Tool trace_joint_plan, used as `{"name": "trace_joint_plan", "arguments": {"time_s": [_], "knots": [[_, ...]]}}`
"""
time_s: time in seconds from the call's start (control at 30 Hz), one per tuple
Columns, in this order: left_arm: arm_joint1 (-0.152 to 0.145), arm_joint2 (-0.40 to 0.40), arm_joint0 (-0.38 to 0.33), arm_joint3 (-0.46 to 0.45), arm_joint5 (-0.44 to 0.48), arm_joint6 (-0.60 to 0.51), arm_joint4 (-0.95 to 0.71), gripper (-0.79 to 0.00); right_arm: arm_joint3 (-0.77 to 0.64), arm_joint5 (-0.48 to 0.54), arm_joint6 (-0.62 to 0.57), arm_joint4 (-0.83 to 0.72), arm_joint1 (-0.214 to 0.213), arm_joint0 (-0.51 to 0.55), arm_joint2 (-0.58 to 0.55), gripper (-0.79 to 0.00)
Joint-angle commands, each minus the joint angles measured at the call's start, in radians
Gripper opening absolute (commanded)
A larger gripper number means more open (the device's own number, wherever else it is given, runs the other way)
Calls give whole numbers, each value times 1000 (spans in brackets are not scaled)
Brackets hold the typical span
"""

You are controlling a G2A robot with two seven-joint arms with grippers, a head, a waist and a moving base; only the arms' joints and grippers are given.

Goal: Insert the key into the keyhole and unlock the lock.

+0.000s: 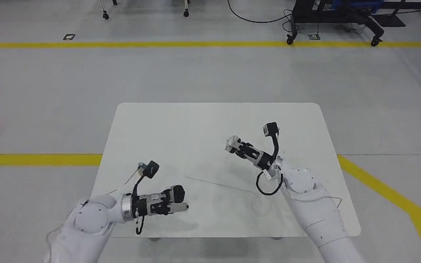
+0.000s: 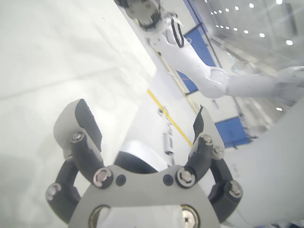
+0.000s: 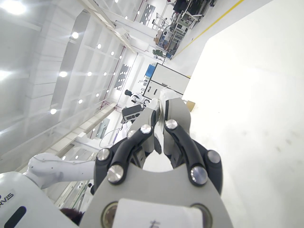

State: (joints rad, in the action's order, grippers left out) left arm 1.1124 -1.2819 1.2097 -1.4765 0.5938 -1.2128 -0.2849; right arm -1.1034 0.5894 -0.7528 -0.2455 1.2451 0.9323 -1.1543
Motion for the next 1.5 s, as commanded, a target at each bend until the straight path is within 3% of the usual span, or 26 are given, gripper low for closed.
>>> {"name": "trace_joint_plan", "arguments": {"time_s": [0.0, 0.13, 0.27, 0.43, 0.5, 0.53, 1.0, 1.33, 1.47], "knots": [[1, 30, -85, 73, -70, -84, -226, 0, 3, 6, -22, -12, 2, -2, 11, -785], [6, 76, -146, 113, -31, -45, -235, -9, 9, 19, -57, -48, 5, -3, 23, -785], [10, 117, -175, 123, 3, -11, -198, -80, 13, 23, -72, -61, 7, -6, 32, -785], [19, 159, -196, 150, 36, 38, -143, -246, 22, 13, -76, -78, 10, -10, 38, -785], [23, 174, -205, 164, 32, 52, -144, -366, 34, 2, -75, -88, 12, -16, 40, -785], [25, 181, -212, 172, 30, 61, -143, -385, 41, -2, -74, -92, 13, -20, 43, -785], [74, 308, -323, 304, -39, 142, -182, -486, 83, 7, -76, -107, 23, -45, 62, -785], [98, 347, -387, 379, -68, 151, -189, -566, 81, 9, -86, -104, 24, -45, 65, -785], [107, 360, -401, 399, -70, 168, -186, -533, 79, 4, -97, -105, 25, -45, 69, -785]]}}
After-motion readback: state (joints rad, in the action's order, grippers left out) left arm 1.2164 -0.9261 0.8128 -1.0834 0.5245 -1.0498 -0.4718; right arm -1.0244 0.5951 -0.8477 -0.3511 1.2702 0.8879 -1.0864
